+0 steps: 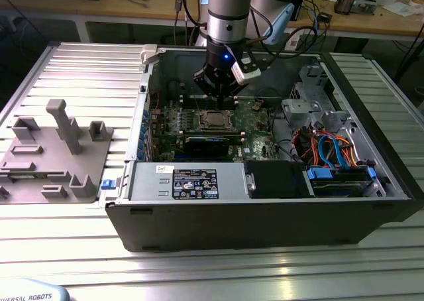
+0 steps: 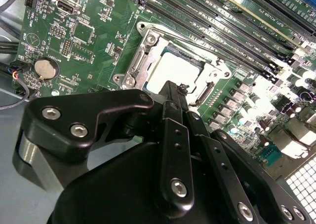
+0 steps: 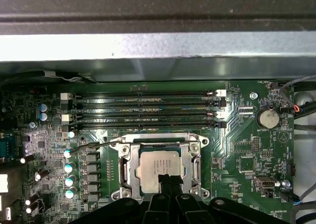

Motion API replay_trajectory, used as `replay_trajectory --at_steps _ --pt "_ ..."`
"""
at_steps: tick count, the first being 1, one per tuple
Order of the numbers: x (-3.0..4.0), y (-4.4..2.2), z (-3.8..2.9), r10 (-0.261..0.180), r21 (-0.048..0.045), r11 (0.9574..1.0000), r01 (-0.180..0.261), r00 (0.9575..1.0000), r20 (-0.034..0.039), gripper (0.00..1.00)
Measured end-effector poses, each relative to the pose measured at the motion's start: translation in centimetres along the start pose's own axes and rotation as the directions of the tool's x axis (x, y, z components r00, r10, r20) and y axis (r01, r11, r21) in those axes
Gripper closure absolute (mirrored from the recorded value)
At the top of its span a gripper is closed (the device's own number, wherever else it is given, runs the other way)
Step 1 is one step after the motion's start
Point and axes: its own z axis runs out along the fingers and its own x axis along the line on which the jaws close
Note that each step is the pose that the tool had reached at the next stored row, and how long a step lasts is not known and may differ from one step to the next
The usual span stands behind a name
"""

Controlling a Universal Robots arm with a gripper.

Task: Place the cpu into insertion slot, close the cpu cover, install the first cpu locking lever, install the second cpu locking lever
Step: 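Install the first cpu locking lever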

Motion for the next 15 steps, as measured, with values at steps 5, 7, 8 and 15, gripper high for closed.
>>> replay_trajectory --at_steps 5,7,8,15 --pt "0.01 0.0 0.0 0.0 0.0 1.0 0.0 1.0 0.0 0.89" --pt "0.02 0.0 -0.01 0.0 0.0002 1.0 0.0 1.0 0.0 0.89" --pt "0.04 0.0 -0.01 0.0 0.0002 1.0 0.0 1.0 -0.0001 0.89" --pt "0.46 -0.01 -0.01 0.0 0.0002 1.0 0.0 1.0 0.0 0.89"
